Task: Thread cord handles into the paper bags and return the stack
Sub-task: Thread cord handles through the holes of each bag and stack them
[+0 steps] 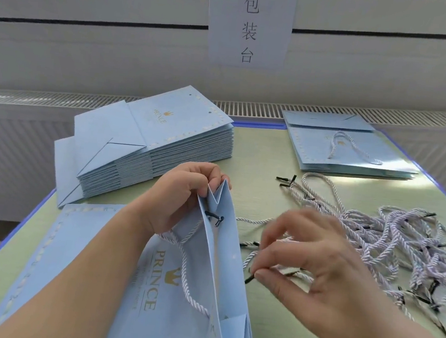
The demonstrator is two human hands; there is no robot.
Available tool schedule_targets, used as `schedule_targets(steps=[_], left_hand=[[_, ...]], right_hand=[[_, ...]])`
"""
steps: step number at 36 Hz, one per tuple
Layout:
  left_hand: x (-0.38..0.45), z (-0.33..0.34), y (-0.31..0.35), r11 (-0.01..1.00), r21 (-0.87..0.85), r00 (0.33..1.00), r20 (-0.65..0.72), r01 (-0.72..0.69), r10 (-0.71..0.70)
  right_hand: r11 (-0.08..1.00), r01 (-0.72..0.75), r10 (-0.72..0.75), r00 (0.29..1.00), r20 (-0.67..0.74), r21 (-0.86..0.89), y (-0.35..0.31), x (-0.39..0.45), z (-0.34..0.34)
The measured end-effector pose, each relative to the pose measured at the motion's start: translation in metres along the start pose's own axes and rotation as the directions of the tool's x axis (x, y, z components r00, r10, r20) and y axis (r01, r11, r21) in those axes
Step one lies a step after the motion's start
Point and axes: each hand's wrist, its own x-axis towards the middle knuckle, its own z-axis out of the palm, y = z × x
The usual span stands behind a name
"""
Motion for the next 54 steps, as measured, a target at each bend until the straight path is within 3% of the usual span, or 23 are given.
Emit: schedule_targets(steps=[3, 5, 9, 17, 23, 34, 41, 45, 47, 50, 54], left_hand=[[0.0, 0.0, 0.0, 1.0, -0.021, 1.0, 0.001, -0.011, 0.011], [0.0, 0.001, -0.001, 1.0, -0.023, 1.0, -0.005, -0.014, 0.014], [0.0, 0.001, -0.001, 1.0, -0.015, 1.0, -0.019, -0.01, 0.01], [0.001, -0.002, -0.002, 1.0, 0.01, 0.999, -0.046, -0.028, 0.029], [0.002, -0.001, 0.001, 0.998, 0.026, 0.996, -0.071, -0.049, 0.051], [0.003, 0.0, 0.001, 0.997, 0.053, 0.996, -0.073, -0.053, 0.057], [0.003, 0.001, 0.001, 0.995, 0.077, 0.994, -0.084, -0.058, 0.064], [0.004, 0.001, -0.001, 0.995, 0.083, 0.994, -0.087, -0.058, 0.065], [0.004, 0.001, -0.002, 0.995, 0.082, 0.994, -0.089, -0.057, 0.065], [0.004, 0.001, -0.002, 0.996, 0.073, 0.994, -0.091, -0.056, 0.063], [0.005, 0.001, -0.001, 0.996, 0.062, 0.994, -0.083, -0.066, 0.071]], right_hand=[[0.992, -0.107, 0.091, 0.978, 0.188, 0.074, -0.009, 0.0, 0.005], [0.973, -0.203, 0.148, 0.916, 0.372, 0.113, -0.012, 0.001, 0.007], [0.921, -0.335, 0.157, 0.784, 0.6, 0.197, -0.016, 0.006, 0.006], [0.612, -0.708, 0.212, 0.578, 0.788, 0.354, -0.019, 0.018, 0.002], [0.514, -0.768, 0.202, 0.542, 0.816, 0.383, -0.021, 0.021, 0.002], [0.519, -0.76, 0.231, 0.566, 0.791, 0.392, -0.023, 0.016, 0.011], [0.489, -0.705, 0.084, 0.624, 0.777, 0.513, -0.028, 0.018, 0.008], [0.408, -0.718, 0.003, 0.618, 0.786, 0.564, -0.024, 0.015, 0.006], [0.443, -0.69, 0.029, 0.65, 0.76, 0.573, -0.025, 0.012, 0.008], [0.521, -0.589, 0.109, 0.764, 0.636, 0.618, -0.026, 0.006, 0.017], [0.428, -0.58, 0.234, 0.812, 0.535, 0.693, -0.029, -0.002, 0.018]])
